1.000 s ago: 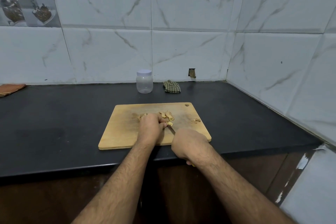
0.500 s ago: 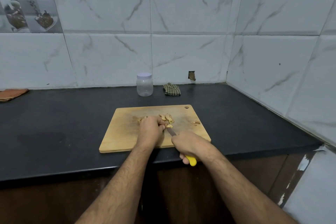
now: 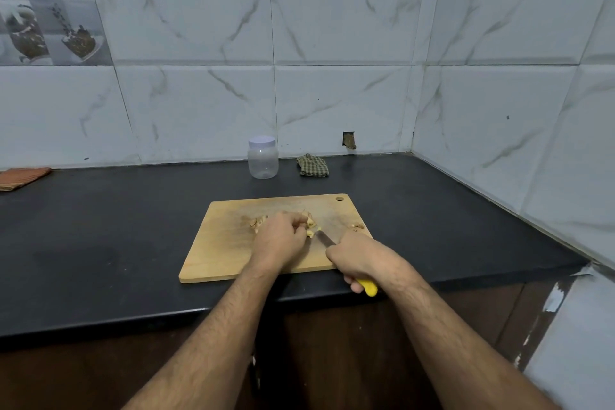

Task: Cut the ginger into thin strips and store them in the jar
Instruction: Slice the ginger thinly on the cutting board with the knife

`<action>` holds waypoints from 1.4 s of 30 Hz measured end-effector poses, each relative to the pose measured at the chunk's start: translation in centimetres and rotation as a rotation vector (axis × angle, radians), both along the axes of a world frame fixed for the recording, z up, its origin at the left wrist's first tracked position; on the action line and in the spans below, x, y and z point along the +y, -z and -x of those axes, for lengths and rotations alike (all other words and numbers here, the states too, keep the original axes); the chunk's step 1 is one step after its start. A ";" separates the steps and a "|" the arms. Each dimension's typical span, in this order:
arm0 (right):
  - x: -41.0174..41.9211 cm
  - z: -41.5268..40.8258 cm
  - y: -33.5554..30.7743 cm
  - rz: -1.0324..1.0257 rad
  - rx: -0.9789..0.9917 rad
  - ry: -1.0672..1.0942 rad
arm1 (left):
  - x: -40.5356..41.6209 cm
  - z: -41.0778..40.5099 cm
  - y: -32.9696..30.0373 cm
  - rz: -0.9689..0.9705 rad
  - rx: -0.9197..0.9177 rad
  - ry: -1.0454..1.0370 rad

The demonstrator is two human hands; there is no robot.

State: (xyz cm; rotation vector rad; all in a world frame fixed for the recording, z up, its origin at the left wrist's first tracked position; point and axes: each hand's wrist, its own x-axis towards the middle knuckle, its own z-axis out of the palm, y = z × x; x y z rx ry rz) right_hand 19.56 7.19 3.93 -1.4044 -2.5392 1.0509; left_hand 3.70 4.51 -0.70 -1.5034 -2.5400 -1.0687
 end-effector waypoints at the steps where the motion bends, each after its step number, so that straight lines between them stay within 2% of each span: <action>1: 0.0 0.0 0.1 0.026 0.014 -0.007 | 0.1 -0.1 -0.1 0.027 0.028 0.014; 5: 0.1 -0.2 0.3 0.089 0.067 -0.010 | 0.2 0.0 -0.3 0.117 0.081 0.044; 12: 0.1 0.3 0.4 0.128 0.048 -0.031 | 0.1 1.3 -0.2 0.074 -0.028 0.058; 21: -0.1 0.0 0.3 0.247 0.020 -0.026 | -0.3 1.4 -0.2 0.012 -0.040 0.036; 25: 0.2 0.1 0.1 0.118 0.041 -0.011 | -0.6 1.0 -0.6 -0.009 -0.034 0.022; 30: -0.7 0.3 0.1 -0.097 -0.156 0.022 | -0.6 0.9 -0.7 -0.065 -0.136 0.010; 37: -2.0 1.4 -0.2 -0.132 -0.172 -0.012 | -0.8 1.3 -0.9 -0.102 -0.192 0.016; 42: -1.4 0.7 -0.6 -0.211 -0.223 0.035 | 0.0 1.2 -0.8 0.022 -0.137 0.074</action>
